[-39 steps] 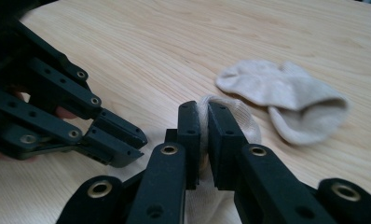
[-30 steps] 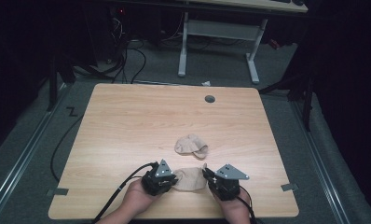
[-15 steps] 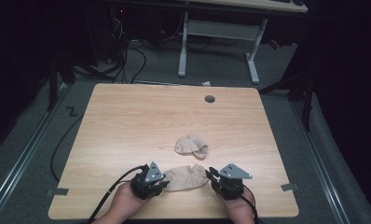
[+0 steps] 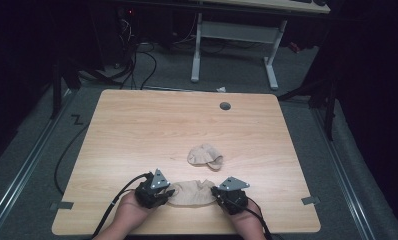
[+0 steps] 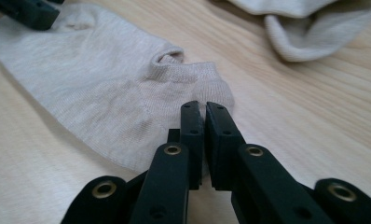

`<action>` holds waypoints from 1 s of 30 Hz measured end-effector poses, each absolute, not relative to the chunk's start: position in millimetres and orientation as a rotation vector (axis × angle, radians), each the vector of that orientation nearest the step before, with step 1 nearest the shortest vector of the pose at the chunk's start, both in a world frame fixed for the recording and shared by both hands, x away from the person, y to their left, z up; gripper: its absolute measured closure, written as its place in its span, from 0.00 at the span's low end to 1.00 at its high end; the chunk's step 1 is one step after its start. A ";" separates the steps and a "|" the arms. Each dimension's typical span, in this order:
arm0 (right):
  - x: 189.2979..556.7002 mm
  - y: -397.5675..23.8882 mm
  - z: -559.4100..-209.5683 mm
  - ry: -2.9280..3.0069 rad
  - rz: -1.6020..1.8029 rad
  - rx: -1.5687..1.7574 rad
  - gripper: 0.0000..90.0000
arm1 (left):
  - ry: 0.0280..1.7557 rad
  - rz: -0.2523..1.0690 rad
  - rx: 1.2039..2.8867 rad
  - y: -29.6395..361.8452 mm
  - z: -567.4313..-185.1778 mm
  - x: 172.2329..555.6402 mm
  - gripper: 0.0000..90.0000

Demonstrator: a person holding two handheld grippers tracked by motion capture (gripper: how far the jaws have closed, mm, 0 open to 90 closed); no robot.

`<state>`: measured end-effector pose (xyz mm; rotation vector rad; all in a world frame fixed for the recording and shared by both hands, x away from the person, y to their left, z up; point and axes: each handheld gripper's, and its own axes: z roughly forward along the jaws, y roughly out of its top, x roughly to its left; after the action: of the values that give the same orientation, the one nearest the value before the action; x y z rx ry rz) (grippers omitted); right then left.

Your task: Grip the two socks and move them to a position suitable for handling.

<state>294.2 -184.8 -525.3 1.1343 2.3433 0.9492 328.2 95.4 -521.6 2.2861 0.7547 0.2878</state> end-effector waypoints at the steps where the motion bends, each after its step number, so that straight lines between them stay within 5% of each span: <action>1: 292.7 -183.0 -525.5 2.346 0.952 1.125 0.96 | 0.780 0.262 2.273 101.0 -522.1 326.1 0.76; 9: 285.5 -163.5 -525.5 2.400 0.959 1.035 0.94 | 0.805 0.261 2.291 116.8 -519.5 317.0 0.75; 20: 295.3 -175.5 -499.8 2.283 1.107 1.115 0.87 | 0.856 0.314 2.093 161.6 -495.1 321.0 0.58; 26: 325.2 -197.8 -484.8 2.164 1.116 1.187 1.00 | 0.924 0.365 2.030 173.3 -495.8 333.7 0.51; 30: 352.0 -205.9 -477.5 2.129 1.071 1.240 1.00 | 0.938 0.363 2.025 176.0 -498.2 335.8 0.50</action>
<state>352.0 -205.9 -477.5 1.2403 2.1291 1.0710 335.8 176.0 -498.2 2.0249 0.9384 0.3634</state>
